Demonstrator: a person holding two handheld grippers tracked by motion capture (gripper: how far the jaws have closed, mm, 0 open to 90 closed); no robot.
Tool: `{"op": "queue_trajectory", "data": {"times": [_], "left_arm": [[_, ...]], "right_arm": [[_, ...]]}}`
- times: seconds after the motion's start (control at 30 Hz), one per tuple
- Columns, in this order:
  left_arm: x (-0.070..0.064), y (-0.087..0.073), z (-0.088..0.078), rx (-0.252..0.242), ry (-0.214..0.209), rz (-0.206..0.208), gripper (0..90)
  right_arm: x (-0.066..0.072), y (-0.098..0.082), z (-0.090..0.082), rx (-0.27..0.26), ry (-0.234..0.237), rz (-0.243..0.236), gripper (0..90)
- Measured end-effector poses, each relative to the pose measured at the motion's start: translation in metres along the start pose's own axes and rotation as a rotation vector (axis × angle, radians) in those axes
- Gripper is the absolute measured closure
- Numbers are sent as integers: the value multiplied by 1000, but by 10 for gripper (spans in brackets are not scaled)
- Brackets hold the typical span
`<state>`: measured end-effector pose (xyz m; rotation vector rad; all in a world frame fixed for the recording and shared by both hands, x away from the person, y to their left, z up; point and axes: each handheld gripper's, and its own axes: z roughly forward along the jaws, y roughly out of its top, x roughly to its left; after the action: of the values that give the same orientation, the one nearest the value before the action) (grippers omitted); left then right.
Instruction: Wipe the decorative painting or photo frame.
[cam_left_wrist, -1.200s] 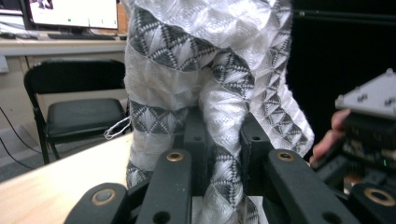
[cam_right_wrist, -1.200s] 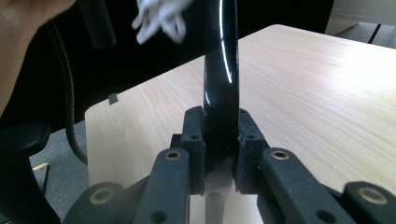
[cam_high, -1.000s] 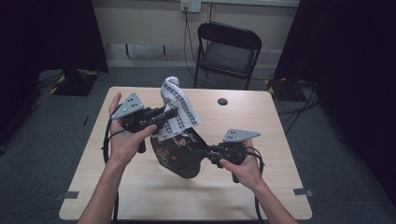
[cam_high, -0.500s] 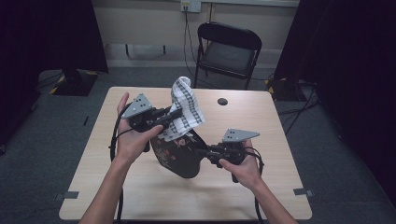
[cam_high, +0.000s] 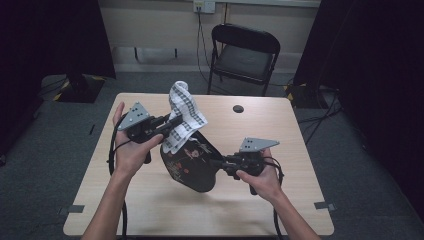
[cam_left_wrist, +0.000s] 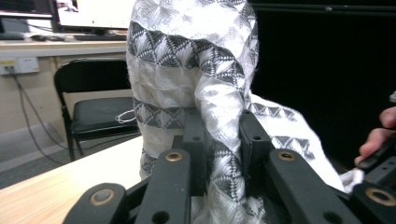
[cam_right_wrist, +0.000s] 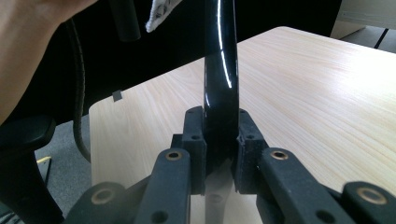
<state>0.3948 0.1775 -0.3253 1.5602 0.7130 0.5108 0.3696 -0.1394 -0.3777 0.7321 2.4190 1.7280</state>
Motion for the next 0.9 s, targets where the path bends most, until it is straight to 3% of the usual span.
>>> {"op": "queue_trajectory", "data": {"times": [0.07, 0.13, 0.17, 0.3, 0.43, 0.53, 0.6, 0.7, 0.8, 0.9], "left_arm": [[7, -7, -4, 18, 23, -13, 766], [12, -15, -4, 5, 11, -72, 767], [14, -17, -4, 13, 9, -79, 769], [10, -14, -6, 3, 21, -53, 769], [0, -6, -5, -42, -30, -60, 767], [-8, -2, -3, -48, -66, -29, 761], [-11, -2, -1, -44, -66, 29, 764], [-7, -4, -2, -48, -76, 12, 765], [0, -7, -6, -23, -31, 4, 766], [8, -13, -9, 53, 20, 4, 773]], "right_arm": [[0, 0, 0, 2, 1, 1, 788], [-1, -1, -1, 1, 5, 8, 787], [-2, -1, -1, 1, 6, 10, 787], [-1, 0, 0, 1, 3, 5, 788], [-1, -1, 0, -3, -1, 8, 787], [-1, -2, -1, -1, -1, 9, 787], [-1, -2, -2, 0, -4, 8, 787], [-2, -2, -2, -1, -5, 9, 788], [-1, -2, -2, 0, -7, 8, 788], [-2, -2, -2, 0, -7, 9, 787]]}}
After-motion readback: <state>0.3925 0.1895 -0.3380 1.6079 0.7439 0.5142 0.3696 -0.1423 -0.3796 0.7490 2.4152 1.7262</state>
